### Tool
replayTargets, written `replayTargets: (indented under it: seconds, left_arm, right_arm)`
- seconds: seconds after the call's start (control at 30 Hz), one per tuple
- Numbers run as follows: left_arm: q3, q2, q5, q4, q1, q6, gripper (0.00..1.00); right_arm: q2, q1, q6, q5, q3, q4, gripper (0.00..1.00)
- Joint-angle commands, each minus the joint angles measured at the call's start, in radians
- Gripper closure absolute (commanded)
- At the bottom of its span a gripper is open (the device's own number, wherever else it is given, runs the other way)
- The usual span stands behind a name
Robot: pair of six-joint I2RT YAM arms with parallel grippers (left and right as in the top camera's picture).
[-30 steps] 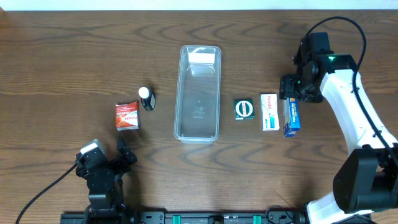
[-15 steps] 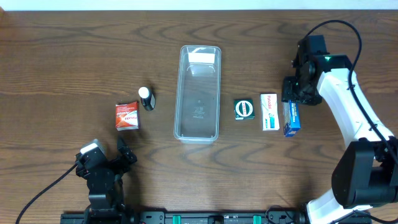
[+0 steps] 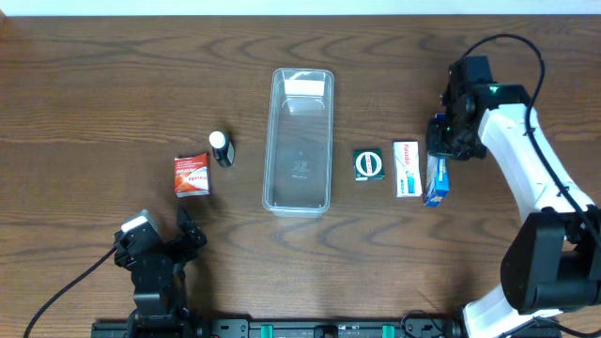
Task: Pack container
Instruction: 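Reach right gripper to the blue Kool Fever box and grasp it, then carry the blue box over the container and lower it inside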
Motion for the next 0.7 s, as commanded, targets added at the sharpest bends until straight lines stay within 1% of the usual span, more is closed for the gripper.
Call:
replayTargets:
  seconds: [0.0, 0.13, 0.23, 0.37, 0.53, 0.67]
  left_arm:
    - [-0.019, -0.006, -0.001, -0.003, 0.002, 0.010, 0.02]
    - [-0.019, -0.006, -0.001, -0.003, 0.002, 0.010, 0.02]
    - [-0.019, -0.006, -0.001, -0.003, 0.002, 0.010, 0.02]
    - [-0.019, -0.006, -0.001, -0.003, 0.002, 0.010, 0.02]
    - [-0.019, -0.006, -0.001, -0.003, 0.002, 0.010, 0.02]
    - [-0.019, -0.006, -0.001, -0.003, 0.002, 0.010, 0.02]
  right_arm:
    - [-0.058, 0.016, 0.007, -0.080, 0.148, -0.026, 0.92]
    - [-0.094, 0.083, 0.069, -0.130, 0.294, -0.061, 0.95]
    - [-0.102, 0.183, 0.119, -0.137, 0.363, -0.047, 0.96]
    - [-0.088, 0.314, 0.209, -0.137, 0.369, 0.035, 0.94]
    - [-0.007, 0.477, 0.362, -0.135, 0.368, 0.192, 0.95]
    - [0.079, 0.542, 0.471, -0.066, 0.368, 0.259, 0.97]
